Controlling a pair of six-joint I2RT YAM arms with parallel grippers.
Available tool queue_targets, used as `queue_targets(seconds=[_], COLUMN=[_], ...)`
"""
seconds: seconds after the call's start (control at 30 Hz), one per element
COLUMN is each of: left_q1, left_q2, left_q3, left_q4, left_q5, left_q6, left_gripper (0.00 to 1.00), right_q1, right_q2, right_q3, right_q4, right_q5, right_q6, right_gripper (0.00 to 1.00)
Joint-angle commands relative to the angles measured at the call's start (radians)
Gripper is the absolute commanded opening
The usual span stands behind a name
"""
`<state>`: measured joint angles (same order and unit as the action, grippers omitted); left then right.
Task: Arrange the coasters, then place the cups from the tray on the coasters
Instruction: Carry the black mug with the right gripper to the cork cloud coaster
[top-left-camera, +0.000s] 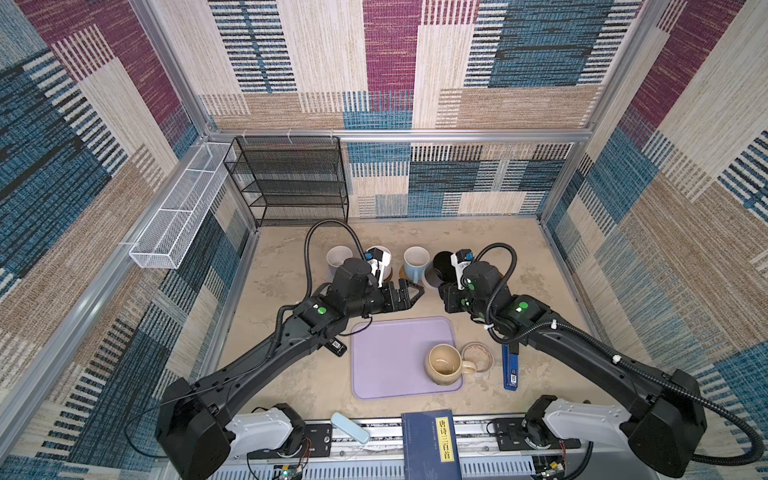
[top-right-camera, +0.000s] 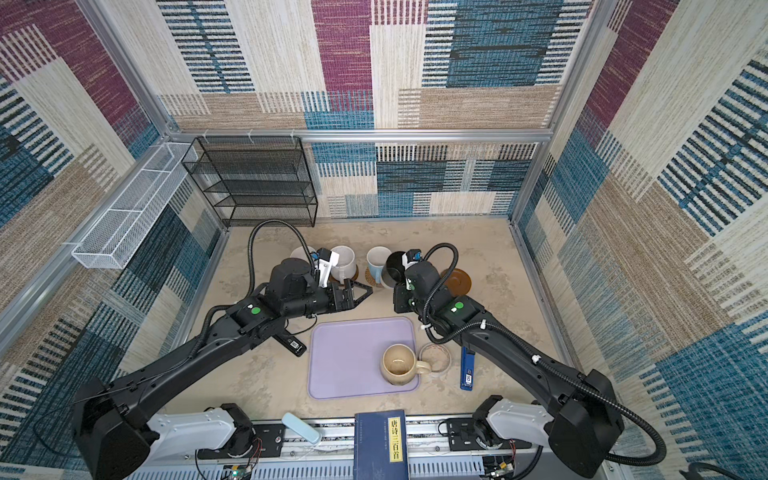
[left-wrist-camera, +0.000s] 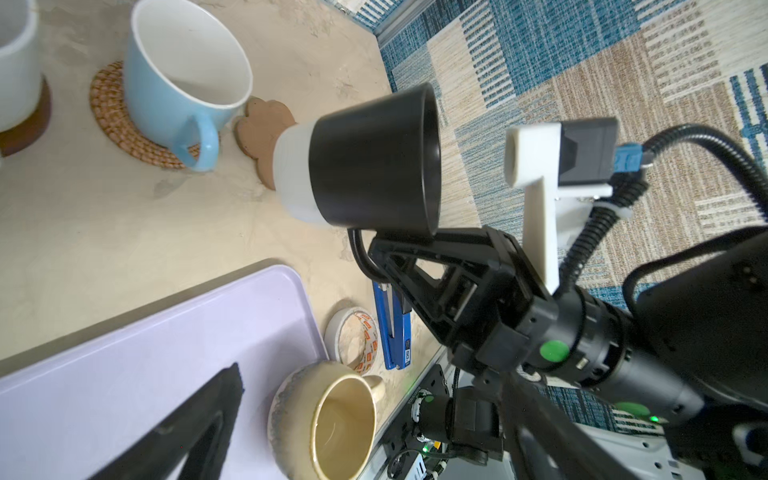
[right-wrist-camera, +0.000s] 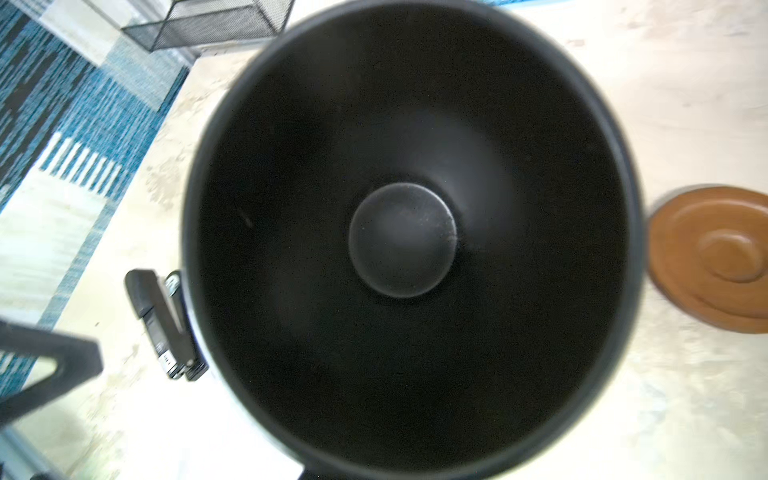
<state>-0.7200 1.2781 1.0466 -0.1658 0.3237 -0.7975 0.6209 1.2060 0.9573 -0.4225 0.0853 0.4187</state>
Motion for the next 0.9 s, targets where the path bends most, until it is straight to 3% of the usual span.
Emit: queue_targets(seconds=[0.0,0.3,0.87], left_q1=[-0.015,-0.034,-0.024], left_q2=[0.054,0.214,0.360], left_q3=[0.052,0.125,0.181], left_q4=[0.048,0.145,0.192], left_q5=[-0.015,-0.058,-0.112], left_q6=[-0.022,-0.082,-0.128], left_gripper=[0.99,0.99,0.99], right_q1=[-0.038,-0.132,-0.189], right_q2=[0.018,0.160,0.420], right_q3=[0.031,0.072,0.168], right_q4=[0.054,0.044,0.068], right_q5=[0.006,0.106,0.113], right_q6=[-0.044,-0.080,-0.134], right_gripper=[0.00,0.00,0.00])
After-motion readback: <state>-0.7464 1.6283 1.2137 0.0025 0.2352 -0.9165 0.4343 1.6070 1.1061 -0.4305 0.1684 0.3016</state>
